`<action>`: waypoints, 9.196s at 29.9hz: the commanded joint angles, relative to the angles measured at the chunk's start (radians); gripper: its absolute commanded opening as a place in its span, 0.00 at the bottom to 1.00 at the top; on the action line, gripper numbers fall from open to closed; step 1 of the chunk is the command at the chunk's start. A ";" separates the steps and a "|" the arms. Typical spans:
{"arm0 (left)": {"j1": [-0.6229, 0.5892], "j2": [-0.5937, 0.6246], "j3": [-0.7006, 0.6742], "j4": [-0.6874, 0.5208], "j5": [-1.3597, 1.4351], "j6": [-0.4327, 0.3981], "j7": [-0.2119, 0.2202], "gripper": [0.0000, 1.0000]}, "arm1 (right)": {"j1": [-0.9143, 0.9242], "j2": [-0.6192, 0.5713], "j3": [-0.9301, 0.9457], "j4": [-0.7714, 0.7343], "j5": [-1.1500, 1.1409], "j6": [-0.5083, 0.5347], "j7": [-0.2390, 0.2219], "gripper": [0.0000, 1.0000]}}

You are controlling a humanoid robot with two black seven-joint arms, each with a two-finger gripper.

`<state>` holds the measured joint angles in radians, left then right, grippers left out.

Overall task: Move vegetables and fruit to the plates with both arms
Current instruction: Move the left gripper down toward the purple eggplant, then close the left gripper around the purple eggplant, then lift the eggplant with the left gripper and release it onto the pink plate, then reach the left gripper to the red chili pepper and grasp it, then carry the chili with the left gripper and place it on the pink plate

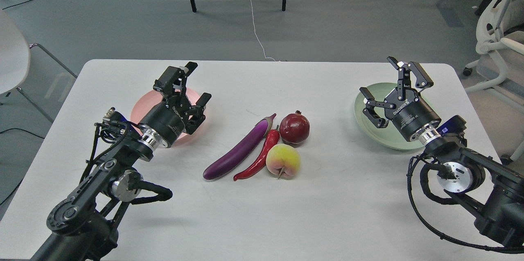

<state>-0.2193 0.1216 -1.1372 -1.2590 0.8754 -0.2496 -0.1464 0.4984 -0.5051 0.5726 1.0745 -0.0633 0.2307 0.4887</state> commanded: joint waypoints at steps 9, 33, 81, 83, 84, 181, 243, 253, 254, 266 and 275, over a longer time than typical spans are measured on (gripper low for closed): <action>0.008 0.000 -0.001 0.000 -0.012 -0.002 -0.001 0.98 | -0.014 0.000 0.000 0.015 -0.001 -0.016 0.000 0.99; -0.149 0.378 0.224 -0.212 0.688 -0.008 -0.328 0.98 | -0.018 -0.024 0.003 0.036 -0.003 -0.014 0.000 0.99; -0.364 0.221 0.636 0.268 1.306 0.076 -0.342 0.91 | -0.051 -0.041 0.044 0.053 -0.003 -0.016 0.000 0.99; -0.365 0.217 0.636 0.277 1.306 0.076 -0.342 0.85 | -0.051 -0.041 0.044 0.053 -0.003 -0.016 0.000 0.99; -0.364 0.217 0.636 0.279 1.306 0.076 -0.342 0.80 | -0.051 -0.041 0.044 0.053 -0.003 -0.016 0.000 0.99; -0.321 0.247 0.679 0.085 1.306 0.112 -0.342 0.93 | -0.113 -0.092 0.089 0.114 -0.003 -0.021 0.000 0.99; -0.480 0.148 0.902 0.391 1.306 0.196 -0.342 0.48 | -0.115 -0.105 0.104 0.113 -0.003 -0.021 0.000 0.99; -0.492 0.151 0.902 0.392 1.306 0.196 -0.342 0.14 | -0.120 -0.105 0.118 0.114 -0.003 -0.021 0.000 0.99; -0.492 0.151 0.902 0.391 1.306 0.196 -0.342 0.12 | -0.120 -0.105 0.118 0.114 -0.003 -0.021 0.000 0.99; -0.505 0.171 0.887 0.392 1.306 0.199 -0.342 0.10 | -0.123 -0.105 0.119 0.114 -0.003 -0.021 0.000 0.99; -0.505 0.251 0.812 0.388 1.306 0.199 -0.342 0.10 | -0.123 -0.104 0.119 0.114 -0.003 -0.021 0.000 0.99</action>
<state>-0.7241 0.3465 -0.2846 -0.8660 2.1828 -0.0521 -0.4876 0.3758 -0.6096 0.6918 1.1890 -0.0659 0.2102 0.4887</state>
